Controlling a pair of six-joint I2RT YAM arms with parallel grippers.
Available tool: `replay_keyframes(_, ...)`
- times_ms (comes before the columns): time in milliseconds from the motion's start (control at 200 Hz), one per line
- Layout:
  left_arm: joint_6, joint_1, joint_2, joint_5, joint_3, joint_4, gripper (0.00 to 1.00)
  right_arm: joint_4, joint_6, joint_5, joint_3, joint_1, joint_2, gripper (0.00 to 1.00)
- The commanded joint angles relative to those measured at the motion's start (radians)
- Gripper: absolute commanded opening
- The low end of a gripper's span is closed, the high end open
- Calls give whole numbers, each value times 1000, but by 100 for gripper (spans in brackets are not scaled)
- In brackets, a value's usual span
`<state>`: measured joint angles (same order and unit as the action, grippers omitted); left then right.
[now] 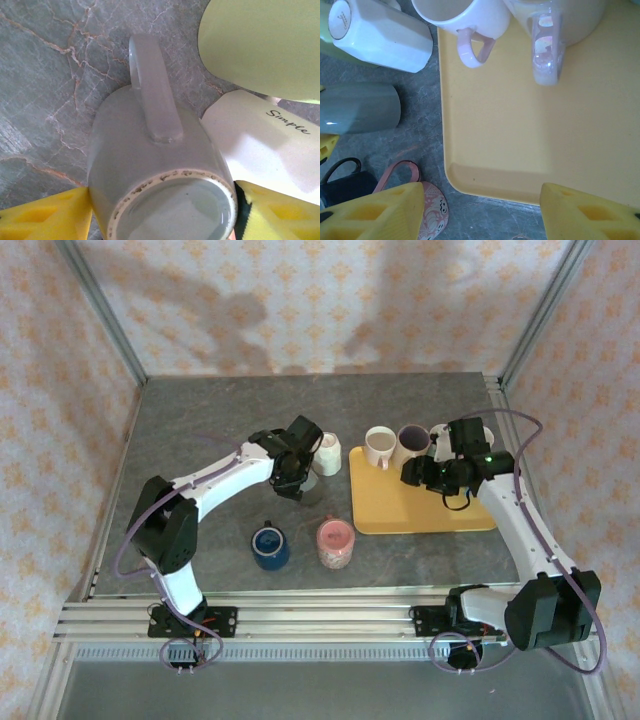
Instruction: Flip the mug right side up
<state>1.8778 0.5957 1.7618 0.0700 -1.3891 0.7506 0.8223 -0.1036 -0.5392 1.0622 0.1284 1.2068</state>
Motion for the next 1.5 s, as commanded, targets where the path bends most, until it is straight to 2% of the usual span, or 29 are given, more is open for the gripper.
replay_keyframes(0,72,9,22,-25,-33,-14,74,5,19,12,41,2,-16,63)
replay_keyframes(280,58,13,15,-10,-37,-25,82,21,35,35,41,2,-48,63)
replay_keyframes(390,-63,10,-45,-19,-46,-5,88,17,36,46,32,2,-52,63)
replay_keyframes(560,-416,-42,-231,-17,33,51,100,11,37,38,41,2,-49,63)
replay_keyframes(686,-751,-123,-438,-48,190,-33,100,8,38,-3,70,2,-39,63)
replay_keyframes(771,-1078,-219,-564,37,296,-148,100,4,28,-31,83,1,-33,64)
replay_keyframes(881,-1548,-305,-652,156,349,-183,100,2,3,-55,89,2,-33,64)
replay_keyframes(996,-2059,-313,-664,225,327,-101,98,-5,-19,-64,79,2,-39,64)
replay_keyframes(1116,-2467,-315,-627,260,290,-9,99,-17,-40,-82,68,2,-37,63)
replay_keyframes(1216,-2594,-343,-575,277,292,-39,99,-28,-61,-106,67,2,-32,63)
replay_keyframes(1301,-2704,-353,-512,335,291,-36,94,-29,-73,-113,71,2,-29,63)
replay_keyframes(1396,-2741,-349,-443,362,273,-68,85,-21,-77,-123,85,2,-5,63)
replay_keyframes(1496,-2809,-333,-399,380,256,-90,83,3,-78,-144,114,2,22,63)
